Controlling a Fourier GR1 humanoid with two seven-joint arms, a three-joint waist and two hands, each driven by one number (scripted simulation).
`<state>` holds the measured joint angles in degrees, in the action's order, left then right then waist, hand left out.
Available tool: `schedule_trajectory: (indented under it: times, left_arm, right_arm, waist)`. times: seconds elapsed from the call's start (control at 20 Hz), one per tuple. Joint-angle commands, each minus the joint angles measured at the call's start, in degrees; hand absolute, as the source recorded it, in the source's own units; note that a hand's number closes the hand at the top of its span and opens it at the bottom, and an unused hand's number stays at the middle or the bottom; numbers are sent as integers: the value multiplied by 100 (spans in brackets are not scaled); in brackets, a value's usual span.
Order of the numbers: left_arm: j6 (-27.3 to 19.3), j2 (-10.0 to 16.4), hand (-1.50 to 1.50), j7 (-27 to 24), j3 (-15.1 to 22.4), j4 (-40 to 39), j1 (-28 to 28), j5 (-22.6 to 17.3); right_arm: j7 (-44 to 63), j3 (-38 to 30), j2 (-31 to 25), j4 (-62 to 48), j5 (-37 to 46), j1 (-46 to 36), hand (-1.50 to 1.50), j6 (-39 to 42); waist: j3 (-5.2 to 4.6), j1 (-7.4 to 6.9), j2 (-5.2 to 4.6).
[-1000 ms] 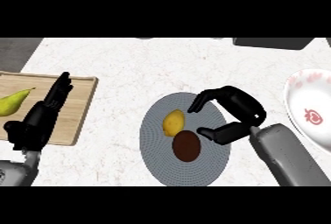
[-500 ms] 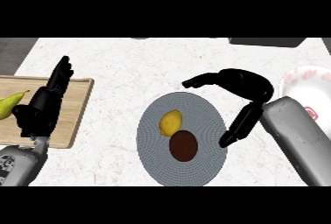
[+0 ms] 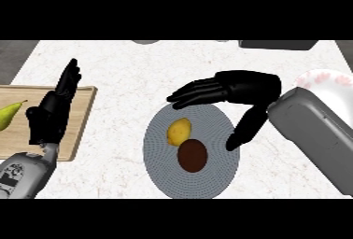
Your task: Pick the cupcake from the placemat and place it in the bowl
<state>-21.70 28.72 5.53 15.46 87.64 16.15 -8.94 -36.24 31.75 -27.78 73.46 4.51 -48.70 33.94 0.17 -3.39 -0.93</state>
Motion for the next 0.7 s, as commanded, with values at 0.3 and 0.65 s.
schedule_trajectory:
  times: [0.3,0.65]
  left_arm:
    - [-84,-142,0,158,-106,-69,95,131]
    - [38,-26,0,175,-297,-14,-37,242]
  right_arm:
    - [-1593,1491,63,-483,1425,-468,-150,-50]
    - [-1286,2154,285,-560,2127,-660,-150,-470]
  waist:
    - [-15,143,28]
    - [-18,228,70]
